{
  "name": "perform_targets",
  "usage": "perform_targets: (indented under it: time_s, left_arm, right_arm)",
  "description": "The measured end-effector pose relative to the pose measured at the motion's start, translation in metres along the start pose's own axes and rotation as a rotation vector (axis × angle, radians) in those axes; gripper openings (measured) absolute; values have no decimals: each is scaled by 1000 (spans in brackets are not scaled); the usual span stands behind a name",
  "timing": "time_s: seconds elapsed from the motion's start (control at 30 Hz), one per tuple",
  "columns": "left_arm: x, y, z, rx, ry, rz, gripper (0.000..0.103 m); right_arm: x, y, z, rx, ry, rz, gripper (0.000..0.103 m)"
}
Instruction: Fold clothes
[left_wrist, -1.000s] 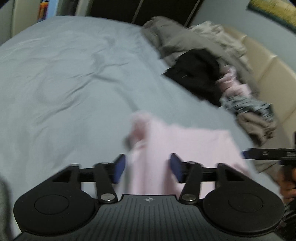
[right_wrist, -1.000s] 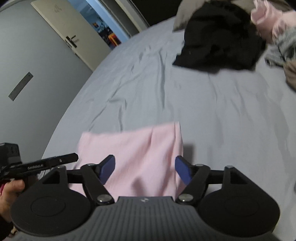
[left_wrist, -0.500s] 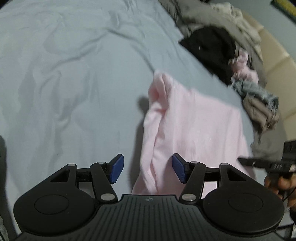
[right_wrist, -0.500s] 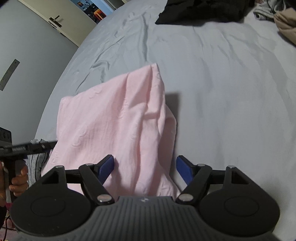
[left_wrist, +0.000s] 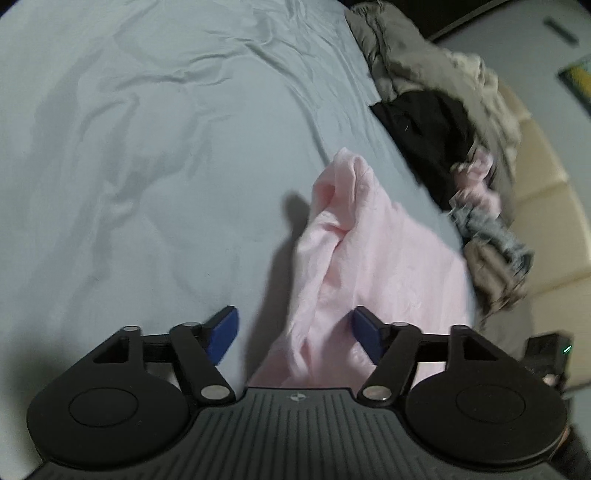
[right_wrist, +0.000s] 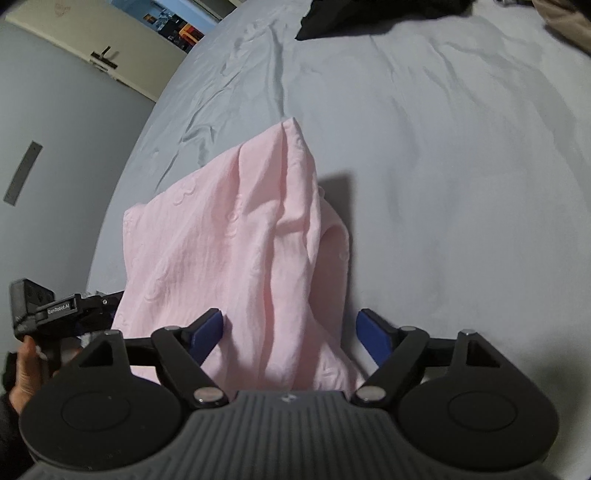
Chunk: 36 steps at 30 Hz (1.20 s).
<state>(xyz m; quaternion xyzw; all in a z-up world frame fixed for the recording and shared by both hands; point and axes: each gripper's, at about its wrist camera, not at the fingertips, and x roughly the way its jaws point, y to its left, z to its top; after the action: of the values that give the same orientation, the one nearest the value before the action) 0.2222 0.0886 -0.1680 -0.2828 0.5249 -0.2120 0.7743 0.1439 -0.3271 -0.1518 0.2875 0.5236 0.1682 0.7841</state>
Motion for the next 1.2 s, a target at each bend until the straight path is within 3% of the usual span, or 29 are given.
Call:
perform_targets:
  time_s: [0.13,0.23,0.27,0.3,0.33,0.43,0.53,0.87,0.93,1.07,1.2]
  left_arm:
    - [13,-3,-1,-24,31,-69,73]
    - [26,-5,-4,-56,101,-169,70]
    - [30,-8,-7,-49,117,-179,55]
    - [33,-11,-9,-30,126,-170,47]
    - [35,-13,-10,-9,129,-153,36]
    - [31,-11,-10,-9,116,-164,21]
    - [19,-9,-7,4,106,-198,15]
    - [-19,-1,-7,-15,34,-279,14]
    - [-20,3,-8,-32,45,-283,14]
    - [-6,6,-17,-42,74,-218,14]
    - [-2,9,-18,-65,62,-222,14]
  right_arm:
    - [6,2,0,7,21,51,85]
    - [13,4,-1,12,54,113,82]
    - [16,5,-2,16,61,131,68]
    - [20,5,-4,26,71,149,53]
    - [22,4,-5,39,76,162,21]
    - [23,4,-7,46,64,187,16]
    - [16,5,-5,46,42,222,13]
    - [-4,21,-1,21,-2,321,12]
    - [-3,20,-2,19,1,308,12]
    - [10,13,-10,36,46,250,11]
    - [14,12,-8,49,55,248,11]
